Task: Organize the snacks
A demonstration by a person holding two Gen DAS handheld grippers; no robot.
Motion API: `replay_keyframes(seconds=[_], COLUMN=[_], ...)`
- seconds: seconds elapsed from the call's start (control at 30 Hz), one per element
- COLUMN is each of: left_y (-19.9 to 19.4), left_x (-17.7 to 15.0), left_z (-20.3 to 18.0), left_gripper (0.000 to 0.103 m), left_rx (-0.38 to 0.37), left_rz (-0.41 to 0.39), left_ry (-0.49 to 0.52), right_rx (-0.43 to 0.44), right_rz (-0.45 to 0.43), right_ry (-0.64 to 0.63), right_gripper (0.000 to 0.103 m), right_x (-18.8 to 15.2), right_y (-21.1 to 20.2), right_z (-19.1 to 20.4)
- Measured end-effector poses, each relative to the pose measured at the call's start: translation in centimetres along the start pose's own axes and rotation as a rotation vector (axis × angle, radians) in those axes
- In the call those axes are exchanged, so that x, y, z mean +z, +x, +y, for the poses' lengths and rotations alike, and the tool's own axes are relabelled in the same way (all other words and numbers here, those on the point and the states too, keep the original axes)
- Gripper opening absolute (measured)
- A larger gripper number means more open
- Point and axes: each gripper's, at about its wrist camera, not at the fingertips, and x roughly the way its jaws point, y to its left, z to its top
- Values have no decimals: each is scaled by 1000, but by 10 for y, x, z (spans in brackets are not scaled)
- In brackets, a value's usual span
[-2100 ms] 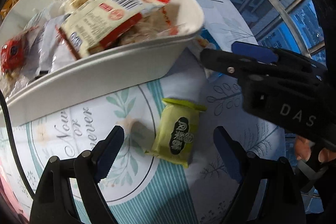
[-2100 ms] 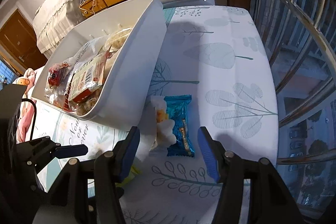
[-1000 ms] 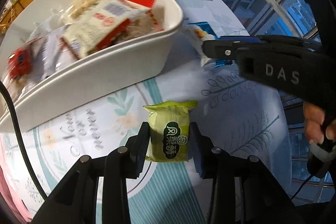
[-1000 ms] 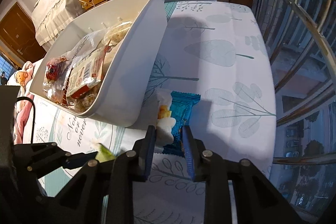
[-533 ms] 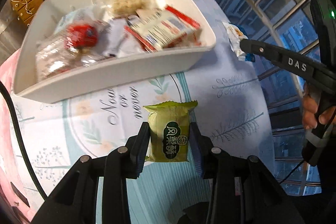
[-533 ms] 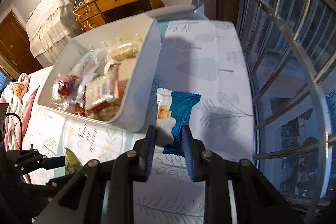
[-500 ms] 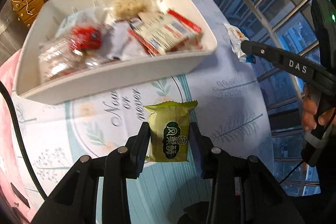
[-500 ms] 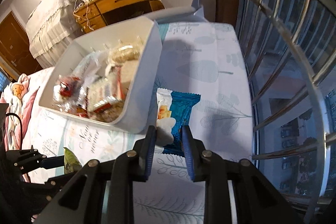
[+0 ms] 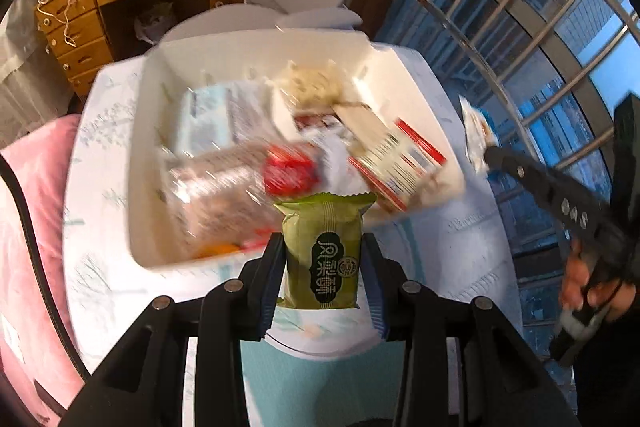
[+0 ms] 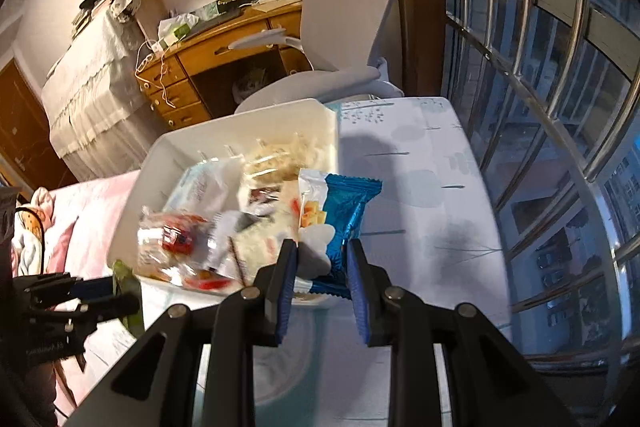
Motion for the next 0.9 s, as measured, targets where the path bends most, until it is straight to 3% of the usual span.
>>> replay_keyframes(seconds=[0.17, 0.33, 0.4, 0.47, 0.53, 0.63, 0.9], left_y=[-7, -8, -10, -16, -23, -29, -38], left_x=[21, 35, 37, 35, 31, 22, -36], left_z=[33, 56, 60, 62, 61, 59, 44], left_gripper=[36, 37, 44, 68, 70, 81, 84], left_rx=[17, 28, 41, 47, 65, 104, 159], left_rz=[-62, -73, -73, -84, -102, -107, -53], left_ry=[-6, -38, -43, -42, -41, -41, -139], right_rx=[6, 16, 22, 19, 23, 22, 21], right_rz=[-11, -13, -12, -4, -3, 3, 46], right_ry=[18, 2, -1, 3, 4, -1, -13], right_gripper=[26, 26, 27, 31, 42, 48, 69], right_x=[-3, -3, -2, -2, -3, -6, -36], right_y=[6, 10, 10, 10, 6, 2, -22], right_z=[33, 63, 72, 78, 82, 85, 75])
